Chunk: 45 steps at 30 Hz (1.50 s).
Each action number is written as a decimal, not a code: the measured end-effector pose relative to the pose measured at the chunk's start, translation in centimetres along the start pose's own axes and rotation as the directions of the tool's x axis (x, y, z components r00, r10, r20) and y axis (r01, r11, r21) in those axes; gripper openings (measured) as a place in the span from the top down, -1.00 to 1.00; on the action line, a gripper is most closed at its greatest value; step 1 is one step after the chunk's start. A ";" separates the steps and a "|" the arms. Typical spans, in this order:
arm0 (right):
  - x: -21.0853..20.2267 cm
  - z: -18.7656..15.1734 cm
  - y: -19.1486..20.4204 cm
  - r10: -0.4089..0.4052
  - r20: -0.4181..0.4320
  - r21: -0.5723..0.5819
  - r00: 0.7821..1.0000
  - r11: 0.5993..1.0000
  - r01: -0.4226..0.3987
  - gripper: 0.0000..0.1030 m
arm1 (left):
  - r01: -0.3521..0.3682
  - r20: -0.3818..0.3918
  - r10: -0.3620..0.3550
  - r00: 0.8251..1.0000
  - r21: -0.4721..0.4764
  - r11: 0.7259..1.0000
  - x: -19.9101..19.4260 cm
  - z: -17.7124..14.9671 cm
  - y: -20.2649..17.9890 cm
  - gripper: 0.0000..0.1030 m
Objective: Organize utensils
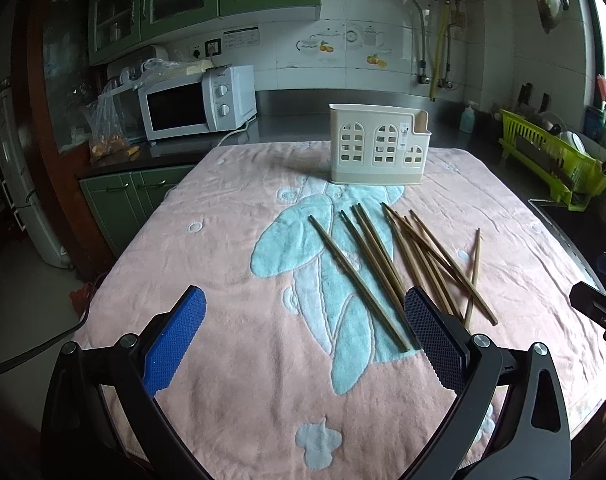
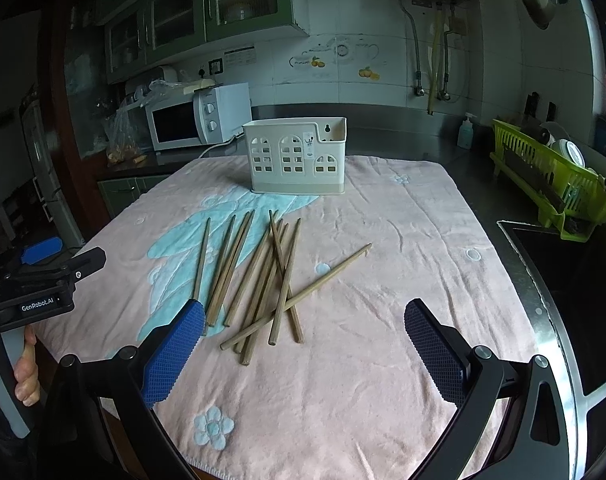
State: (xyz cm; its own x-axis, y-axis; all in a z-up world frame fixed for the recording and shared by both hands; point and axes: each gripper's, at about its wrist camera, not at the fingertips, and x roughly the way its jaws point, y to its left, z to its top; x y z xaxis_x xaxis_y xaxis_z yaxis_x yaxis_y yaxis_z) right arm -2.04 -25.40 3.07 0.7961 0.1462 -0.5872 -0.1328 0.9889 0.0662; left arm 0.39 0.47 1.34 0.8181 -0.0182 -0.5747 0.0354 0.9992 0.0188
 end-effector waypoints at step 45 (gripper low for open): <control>-1.4 1.2 -1.0 -0.026 0.045 0.008 0.999 1.000 0.026 -0.88 | -0.007 0.071 0.002 0.997 0.063 0.998 -1.3 1.5 -2.9 -0.91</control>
State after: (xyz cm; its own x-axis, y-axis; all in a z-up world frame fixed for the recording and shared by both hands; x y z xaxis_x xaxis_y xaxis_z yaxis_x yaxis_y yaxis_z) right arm -2.26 -26.56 4.80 0.8249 0.1211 -0.5522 -0.1071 0.9926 0.0576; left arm 0.07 -2.47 3.25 0.8569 -0.0186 -0.5151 0.0659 0.9951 0.0737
